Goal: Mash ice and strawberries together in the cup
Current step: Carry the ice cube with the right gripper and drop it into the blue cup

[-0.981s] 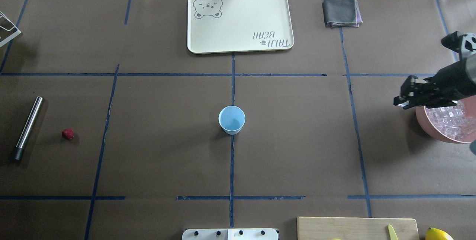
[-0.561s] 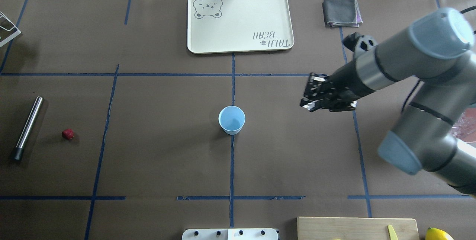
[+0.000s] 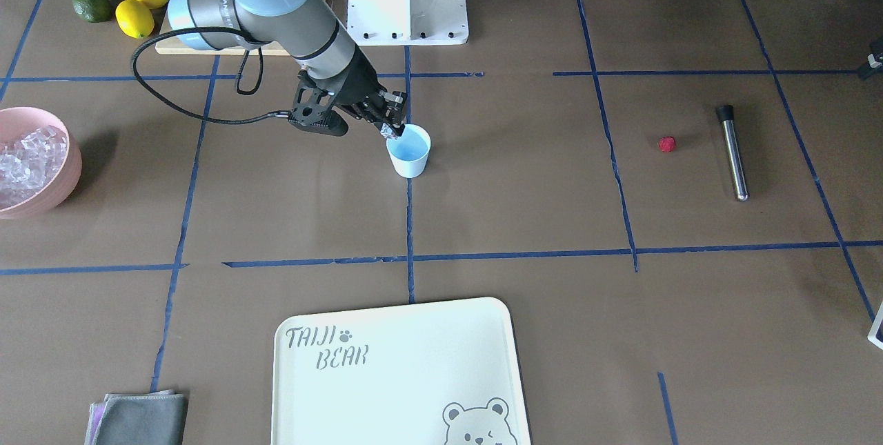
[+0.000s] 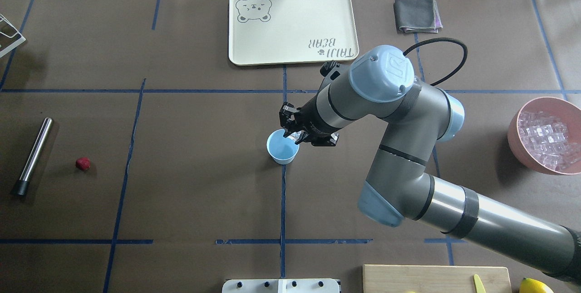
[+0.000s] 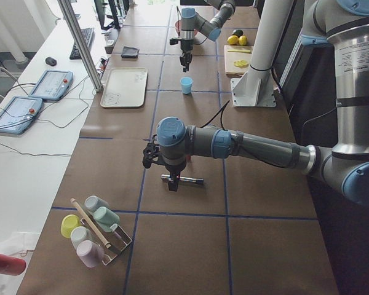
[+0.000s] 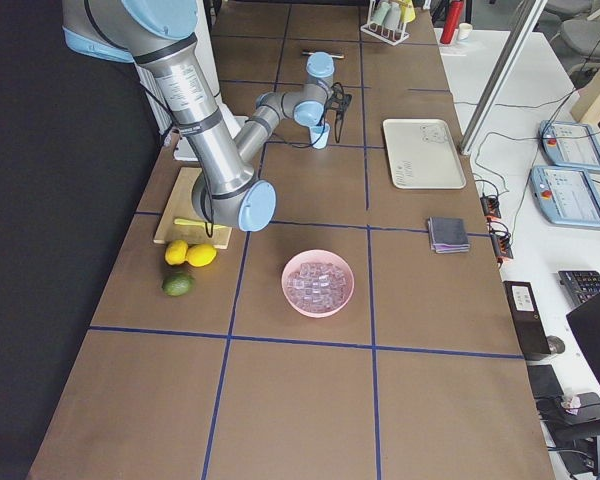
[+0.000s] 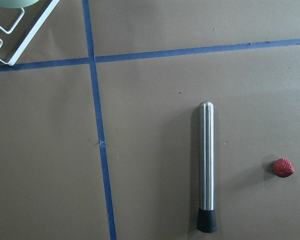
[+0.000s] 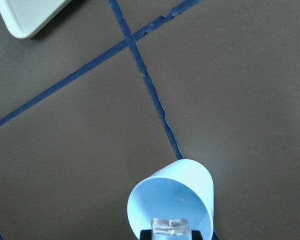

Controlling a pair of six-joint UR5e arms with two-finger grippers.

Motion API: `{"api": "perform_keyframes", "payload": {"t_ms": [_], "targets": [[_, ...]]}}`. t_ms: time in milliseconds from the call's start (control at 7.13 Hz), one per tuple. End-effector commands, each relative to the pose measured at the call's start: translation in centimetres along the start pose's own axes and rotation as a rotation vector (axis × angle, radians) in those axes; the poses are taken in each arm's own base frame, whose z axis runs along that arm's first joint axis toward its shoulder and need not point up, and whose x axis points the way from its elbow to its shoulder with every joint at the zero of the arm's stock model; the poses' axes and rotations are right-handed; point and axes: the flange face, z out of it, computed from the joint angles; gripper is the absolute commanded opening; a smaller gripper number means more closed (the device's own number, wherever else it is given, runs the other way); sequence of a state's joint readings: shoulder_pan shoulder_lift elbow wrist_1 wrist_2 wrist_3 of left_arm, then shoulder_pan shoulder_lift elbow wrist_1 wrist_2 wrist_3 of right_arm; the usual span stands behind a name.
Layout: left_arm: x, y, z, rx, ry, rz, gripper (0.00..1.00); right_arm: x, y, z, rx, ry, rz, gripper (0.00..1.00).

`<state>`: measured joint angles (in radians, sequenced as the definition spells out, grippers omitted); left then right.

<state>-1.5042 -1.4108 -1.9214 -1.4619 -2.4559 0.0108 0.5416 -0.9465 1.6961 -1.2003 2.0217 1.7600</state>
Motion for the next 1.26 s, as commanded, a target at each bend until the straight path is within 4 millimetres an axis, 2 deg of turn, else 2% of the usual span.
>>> {"api": "perform_keyframes", "payload": {"t_ms": [0, 140, 421, 561, 701, 841, 981, 1121], "targets": [[0.0, 0.2, 0.0, 0.0, 0.0, -0.001, 1.0, 0.0, 1.5, 1.9, -0.007, 0.018, -0.005, 0.26], [0.0, 0.2, 0.0, 0.0, 0.0, -0.001, 1.0, -0.3, 1.6, 1.8, 0.0, 0.016, -0.001, 0.98], [0.1, 0.2, 0.0, 0.0, 0.0, -0.005, 1.0, -0.4, 1.4, 1.3, 0.009, 0.007, -0.002, 1.0], [0.1, 0.2, 0.0, 0.0, 0.0, -0.006, 1.0, -0.2, 0.7, -0.3, 0.017, 0.01, 0.009, 1.0], [0.3, 0.1, 0.0, -0.002, 0.002, -0.001, 1.0, -0.1, 1.1, -1.8, 0.022, 0.042, 0.025, 1.0], [1.4, 0.0, 0.1, -0.006, 0.016, 0.016, 1.0, 1.0, 0.8, -3.8, 0.021, 0.053, 0.033, 1.0], [2.0, -0.1, 0.7, -0.018, 0.033, 0.028, 1.0, 2.4, -0.4, -5.4, 0.024, 0.053, 0.046, 1.0], [2.5, -0.2, 1.1, -0.029, 0.034, 0.042, 1.0, 4.7, -3.0, -7.1, 0.014, 0.069, 0.071, 1.0]]}}
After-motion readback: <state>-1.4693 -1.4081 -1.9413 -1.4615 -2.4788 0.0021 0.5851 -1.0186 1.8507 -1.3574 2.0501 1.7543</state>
